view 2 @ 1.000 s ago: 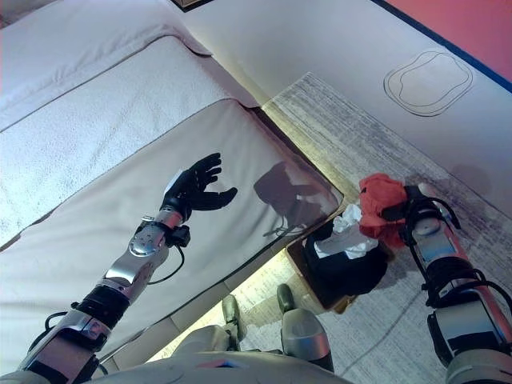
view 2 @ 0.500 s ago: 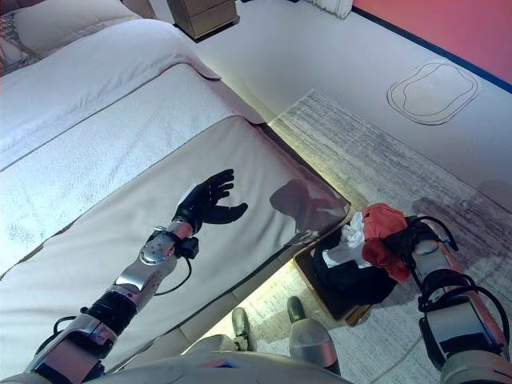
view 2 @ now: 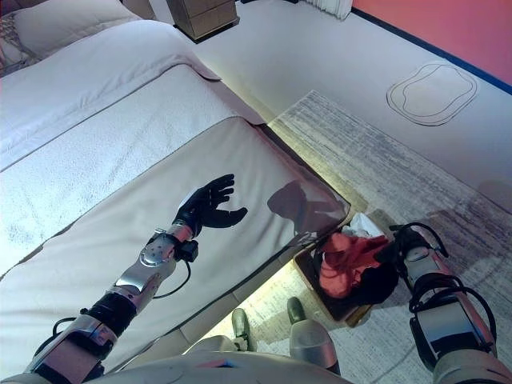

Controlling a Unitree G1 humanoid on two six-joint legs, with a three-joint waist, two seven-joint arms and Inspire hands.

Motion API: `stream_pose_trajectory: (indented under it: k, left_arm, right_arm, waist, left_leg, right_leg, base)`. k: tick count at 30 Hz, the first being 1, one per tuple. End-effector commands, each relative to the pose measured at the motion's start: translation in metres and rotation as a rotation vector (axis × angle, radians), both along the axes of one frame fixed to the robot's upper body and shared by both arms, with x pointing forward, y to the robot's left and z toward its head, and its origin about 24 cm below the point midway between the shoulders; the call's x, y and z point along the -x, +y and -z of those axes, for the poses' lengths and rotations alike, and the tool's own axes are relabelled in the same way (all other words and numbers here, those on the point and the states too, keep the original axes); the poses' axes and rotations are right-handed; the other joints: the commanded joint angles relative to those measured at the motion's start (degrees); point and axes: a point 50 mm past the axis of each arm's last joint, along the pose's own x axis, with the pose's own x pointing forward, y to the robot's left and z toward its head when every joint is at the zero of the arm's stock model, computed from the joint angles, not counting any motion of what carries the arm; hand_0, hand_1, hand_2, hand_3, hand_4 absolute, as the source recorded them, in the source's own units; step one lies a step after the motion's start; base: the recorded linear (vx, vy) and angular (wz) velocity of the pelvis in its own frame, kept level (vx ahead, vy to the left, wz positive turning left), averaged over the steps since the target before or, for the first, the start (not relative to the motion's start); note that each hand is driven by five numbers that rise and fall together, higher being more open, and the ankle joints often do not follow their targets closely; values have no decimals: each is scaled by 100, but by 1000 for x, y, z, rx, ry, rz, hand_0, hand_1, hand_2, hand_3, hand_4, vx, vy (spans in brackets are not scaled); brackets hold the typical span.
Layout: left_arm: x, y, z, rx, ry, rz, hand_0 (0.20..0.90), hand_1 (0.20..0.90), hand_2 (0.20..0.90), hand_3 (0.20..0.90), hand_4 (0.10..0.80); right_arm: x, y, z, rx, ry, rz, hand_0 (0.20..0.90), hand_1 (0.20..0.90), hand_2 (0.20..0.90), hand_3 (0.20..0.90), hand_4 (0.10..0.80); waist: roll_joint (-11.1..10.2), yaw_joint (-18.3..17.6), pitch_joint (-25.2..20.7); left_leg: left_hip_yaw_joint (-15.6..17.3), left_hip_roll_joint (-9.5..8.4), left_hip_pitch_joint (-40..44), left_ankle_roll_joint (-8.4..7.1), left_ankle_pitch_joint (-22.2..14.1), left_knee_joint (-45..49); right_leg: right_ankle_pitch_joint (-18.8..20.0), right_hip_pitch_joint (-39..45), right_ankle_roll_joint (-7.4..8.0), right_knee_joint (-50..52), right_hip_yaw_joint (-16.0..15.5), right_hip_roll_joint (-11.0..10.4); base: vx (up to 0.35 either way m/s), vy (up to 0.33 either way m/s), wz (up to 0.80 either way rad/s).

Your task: Pick up the clothes from the bed and place them into the basket

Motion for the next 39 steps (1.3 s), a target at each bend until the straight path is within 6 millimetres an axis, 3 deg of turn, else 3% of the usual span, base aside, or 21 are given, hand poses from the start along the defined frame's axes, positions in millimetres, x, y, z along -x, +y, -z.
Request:
stream_pose_trajectory:
  k: [1,6,9,12,13,17,21,27,31,39]
  left_arm:
    - [-10,-10,-20,14,-132,39,900,900,900,900,800]
    - [-10,-6,-21,21,-135,9,900,900,900,900,800]
    - [-9,-1,-20,27,-126,-17,900,900,900,900,800]
    - [-5,2,-14,37,-106,-48,900,900,900,900,800]
    - [-2,3,-11,44,-94,-63,900,900,900,900,800]
    - [11,5,5,67,-56,-128,900,900,900,900,800]
    - [28,9,20,89,-20,-186,900,900,900,900,800]
    - [50,11,37,122,33,-226,900,900,900,900,800]
    - [55,14,43,126,57,-236,900,900,900,900,800]
    - [54,22,40,118,67,-200,900,900,900,900,800]
  right_arm:
    - [-2,-19,-16,107,-4,-7,900,900,900,900,800]
    - [1,-14,-9,92,-23,-16,900,900,900,900,800]
    - [-13,-4,-19,74,-144,-20,900,900,900,900,800]
    - [-39,18,-43,58,-348,-59,900,900,900,900,800]
    - [-50,34,-56,45,-428,-81,900,900,900,900,800]
    - [-61,78,-78,23,-643,-208,900,900,900,900,800]
    - [-51,113,-81,-11,-782,-317,900,900,900,900,800]
    - [-21,140,-56,-179,-823,-311,900,900,900,900,800]
    - [-12,162,-54,-205,-838,-417,900,900,900,900,800]
    - [-4,172,-53,-206,-830,-503,900,900,900,900,800]
  waist:
    - [-29,181,-611]
    - [-62,249,-634]
    - [-78,315,-648]
    - [-87,362,-649]
    - [-89,373,-649]
    - [-84,422,-674]
    - [-104,562,-697]
    - [-170,669,-755]
    - [-205,781,-790]
    - [-282,1012,-809]
  left_leg:
    - [-37,218,154,-38,-972,248]
    - [-155,213,185,-40,-940,196]
    - [-307,203,203,-47,-889,134]
    - [-494,173,187,-56,-837,77]
    - [-571,154,173,-63,-832,69]
    - [-747,93,125,-69,-814,55]
    - [-902,75,97,-76,-778,49]
    - [-1029,111,70,-81,-689,12]
    - [-1181,98,15,-81,-645,12]
    - [-1389,60,-60,-85,-585,12]
  right_leg:
    - [-91,-514,309,351,-117,-207]
    - [-106,-440,294,334,-143,-205]
    - [-125,-372,269,331,-187,-200]
    - [-164,-318,232,338,-221,-181]
    - [-184,-306,221,348,-236,-179]
    - [-241,-240,188,332,-305,-188]
    - [-298,-121,170,260,-489,-245]
    - [-380,25,156,232,-724,-286]
    - [-441,82,153,231,-890,-308]
    - [-433,227,194,103,-1226,-386]
  base:
    - [0,0,0]
    - [13,-8,2]
    - [36,-25,10]
    - [22,-12,14]
    - [19,1,12]
    - [24,17,17]
    - [29,21,19]
    - [55,3,33]
    - [61,-6,30]
    - [37,0,17]
